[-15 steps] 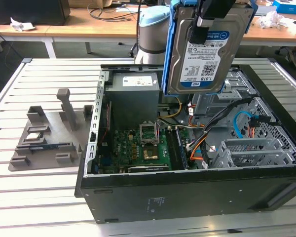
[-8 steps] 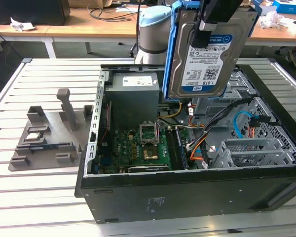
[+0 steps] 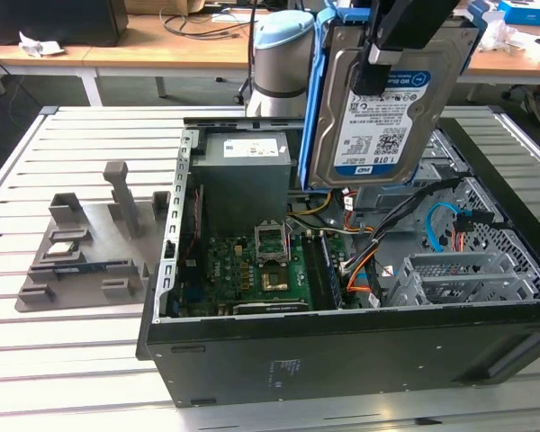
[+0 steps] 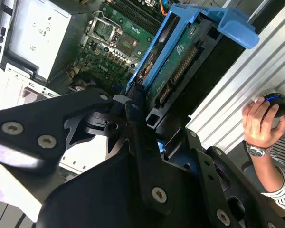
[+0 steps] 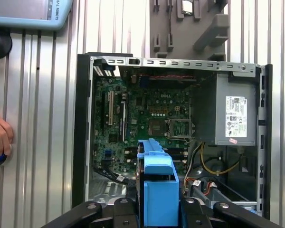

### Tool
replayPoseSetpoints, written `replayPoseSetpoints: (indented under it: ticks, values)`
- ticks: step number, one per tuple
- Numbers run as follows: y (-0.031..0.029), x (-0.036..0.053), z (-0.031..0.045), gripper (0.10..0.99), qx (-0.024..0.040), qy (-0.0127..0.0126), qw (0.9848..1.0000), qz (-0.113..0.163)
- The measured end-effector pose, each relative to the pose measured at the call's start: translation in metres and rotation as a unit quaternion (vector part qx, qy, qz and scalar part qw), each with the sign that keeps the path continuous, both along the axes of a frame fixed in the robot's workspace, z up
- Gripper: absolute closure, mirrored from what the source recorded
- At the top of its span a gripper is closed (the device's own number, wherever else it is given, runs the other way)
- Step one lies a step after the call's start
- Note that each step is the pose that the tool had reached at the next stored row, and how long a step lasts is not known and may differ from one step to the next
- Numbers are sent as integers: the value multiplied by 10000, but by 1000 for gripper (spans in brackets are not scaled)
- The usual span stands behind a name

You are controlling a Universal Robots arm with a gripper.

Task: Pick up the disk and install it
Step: 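Pick up the disk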

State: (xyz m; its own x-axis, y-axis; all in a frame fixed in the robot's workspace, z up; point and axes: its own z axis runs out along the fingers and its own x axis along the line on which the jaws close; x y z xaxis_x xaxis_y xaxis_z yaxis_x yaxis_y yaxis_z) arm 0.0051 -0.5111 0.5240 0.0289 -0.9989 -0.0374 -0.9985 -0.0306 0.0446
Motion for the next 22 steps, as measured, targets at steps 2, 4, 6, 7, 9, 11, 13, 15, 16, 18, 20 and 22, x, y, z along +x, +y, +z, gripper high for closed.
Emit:
replayPoseSetpoints:
  ticks: [2, 4, 6, 7, 9, 11, 13, 15, 16, 18, 20, 22]
  values:
    - [-27, 0, 0, 722, 0, 0, 10000, 0]
    - [-56, 0, 1, 722, -1, 0, 10000, 0]
    - [-93, 1, 0, 722, 0, 0, 10000, 0]
    - [-108, 1, 0, 722, 0, 0, 10000, 0]
    - [-137, 0, 0, 722, 0, 0, 10000, -1]
    - [-160, 1, 0, 722, 0, 0, 10000, 0]
    - [-184, 1, 0, 722, 0, 0, 10000, 0]
    - [-204, 1, 0, 722, 0, 0, 10000, 0]
    - [-215, 1, 0, 722, -1, 0, 10000, 0]
    - [-245, 2, 0, 722, 0, 0, 10000, 0]
    - [-278, 2, -1, 722, 0, 0, 10000, 0]
    - [-306, 2, -1, 722, 0, 0, 10000, 0]
